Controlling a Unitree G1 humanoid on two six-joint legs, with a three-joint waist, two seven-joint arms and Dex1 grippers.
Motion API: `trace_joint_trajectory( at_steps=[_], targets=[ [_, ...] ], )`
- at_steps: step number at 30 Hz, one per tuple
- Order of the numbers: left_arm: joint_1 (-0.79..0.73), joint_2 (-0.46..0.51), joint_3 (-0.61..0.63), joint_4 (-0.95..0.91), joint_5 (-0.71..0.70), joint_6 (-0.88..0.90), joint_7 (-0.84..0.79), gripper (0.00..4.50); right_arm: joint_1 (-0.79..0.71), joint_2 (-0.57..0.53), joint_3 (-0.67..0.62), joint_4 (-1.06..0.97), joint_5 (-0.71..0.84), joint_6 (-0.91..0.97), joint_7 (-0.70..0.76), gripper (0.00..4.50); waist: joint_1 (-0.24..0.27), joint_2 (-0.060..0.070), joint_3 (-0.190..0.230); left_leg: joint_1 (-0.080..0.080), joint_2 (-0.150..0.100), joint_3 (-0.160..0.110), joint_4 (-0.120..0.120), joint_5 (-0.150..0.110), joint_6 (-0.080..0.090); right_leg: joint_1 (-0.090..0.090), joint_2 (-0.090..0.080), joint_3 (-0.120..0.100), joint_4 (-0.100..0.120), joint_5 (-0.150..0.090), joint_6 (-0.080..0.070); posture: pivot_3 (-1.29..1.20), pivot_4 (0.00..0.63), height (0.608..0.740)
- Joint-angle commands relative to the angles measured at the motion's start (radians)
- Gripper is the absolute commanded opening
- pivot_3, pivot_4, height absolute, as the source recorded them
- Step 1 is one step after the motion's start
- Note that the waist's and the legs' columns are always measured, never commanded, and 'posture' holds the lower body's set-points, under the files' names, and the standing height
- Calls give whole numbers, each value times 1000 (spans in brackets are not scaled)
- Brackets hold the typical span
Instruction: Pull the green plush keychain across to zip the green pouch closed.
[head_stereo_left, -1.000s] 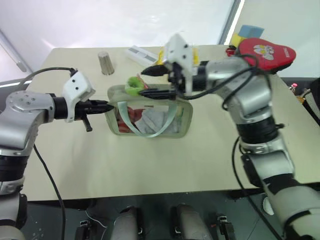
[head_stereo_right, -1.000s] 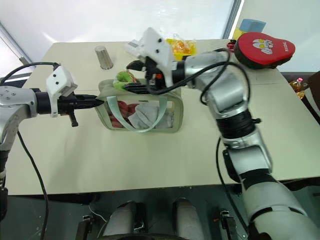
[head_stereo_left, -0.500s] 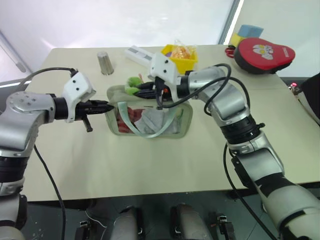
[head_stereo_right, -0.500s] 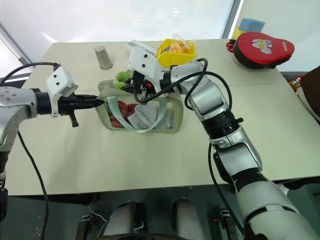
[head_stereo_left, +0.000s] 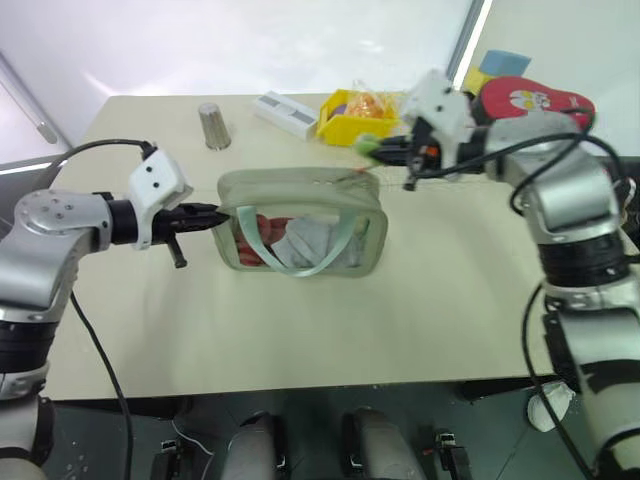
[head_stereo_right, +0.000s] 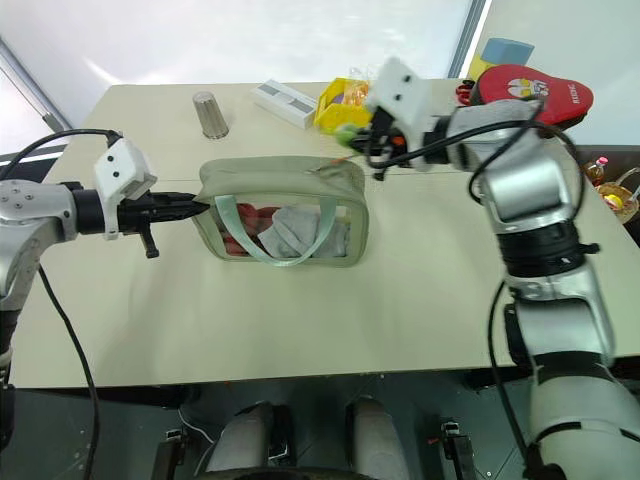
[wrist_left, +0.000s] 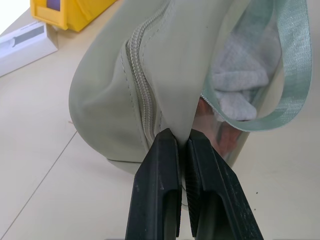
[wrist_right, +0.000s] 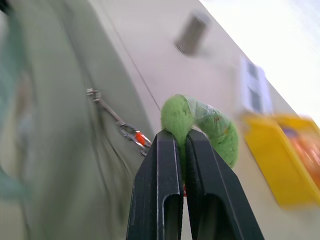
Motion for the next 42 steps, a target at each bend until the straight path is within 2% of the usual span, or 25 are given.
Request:
trace_joint_trajectory(
  at_steps=[1, 5, 7, 16, 20, 25, 26, 29, 35, 36, 39, 42],
  targets=[
    [3, -10, 3, 3, 8, 1, 10, 0, 10, -77, -68, -19, -44, 5, -58, 49, 0, 0, 0, 0, 0, 0, 0, 0, 0, 0, 0, 0, 0, 0, 0, 0, 150, 740],
    [-1, -22, -7, 6, 12, -2, 11, 0, 113, -151, -43, 2, -125, -59, -110, 49, 4, 0, 0, 0, 0, 0, 0, 0, 0, 1, 0, 0, -1, 0, 0, 0, 150, 740],
    [-2, -26, -15, 9, 17, -8, 9, 0, 174, -151, -32, 12, -148, -78, -140, 49, 8, 0, 0, 0, 0, 0, 0, 0, 0, 1, 0, 0, -1, 0, 0, 0, 150, 740],
    [-25, -38, -36, 24, 25, -21, 4, 0, 424, 97, -5, -77, -77, -6, -239, 49, 18, 1, -1, 1, 0, 1, 0, 0, 0, 2, 1, 0, -1, 0, 0, 0, 150, 740],
    [-23, -32, -34, 25, 26, -20, 1, 0, 448, 110, 12, -90, -85, -8, -228, 49, 18, 1, -1, 1, 0, 1, 0, 0, 0, 2, 1, 0, -1, 0, 0, 0, 150, 740],
    [-27, -30, -33, 35, 35, -26, 1, 0, 375, 86, -17, -37, -76, -46, -188, 49, 18, 1, -1, 2, 0, 1, 0, 0, 0, 2, 2, 0, -1, 0, 0, 0, 150, 740],
    [-30, -30, -32, 39, 38, -30, 1, 0, 354, 74, -28, -26, -64, -51, -166, 350, 17, 1, -1, 2, 0, 1, 0, 0, 0, 2, 2, 0, -1, 0, 0, 0, 150, 740],
    [-63, -28, -4, 70, 12, -13, -13, 1091, 274, 12, -60, -13, -10, -41, -61, 1500, 18, 1, 0, 2, 0, 1, 0, 0, 0, 2, 2, 0, -1, 0, 0, 0, 150, 740],
    [-129, 39, 67, 126, -58, 64, -78, 4107, 109, -145, -86, -1, 104, -8, 190, 4498, 17, 1, 0, 1, 0, 0, 0, 0, 0, 1, 2, 0, -2, 0, 0, 0, 150, 740],
    [-138, 51, 77, 136, -66, 79, -82, 4467, 84, -167, -92, -25, 146, 23, 244, 4500, 16, 1, 0, 1, 0, 1, -1, 0, 0, 1, 2, 0, -2, 0, 0, 0, 150, 740],
    [-162, 90, 84, 159, -58, 92, -89, 4467, 43, -191, -105, -67, 228, 94, 317, 4500, 15, 1, 0, 1, 1, 1, -1, 0, 0, 1, 3, 0, -2, 0, 0, 0, 150, 740],
    [-166, 106, 95, 176, -56, 74, -97, 4467, 45, -179, -121, -111, 275, 132, 312, 4500, 18, 1, 0, 1, 1, 0, -1, 0, 0, 1, 3, 0, -2, 0, 0, 0, 150, 740]
  ],
)
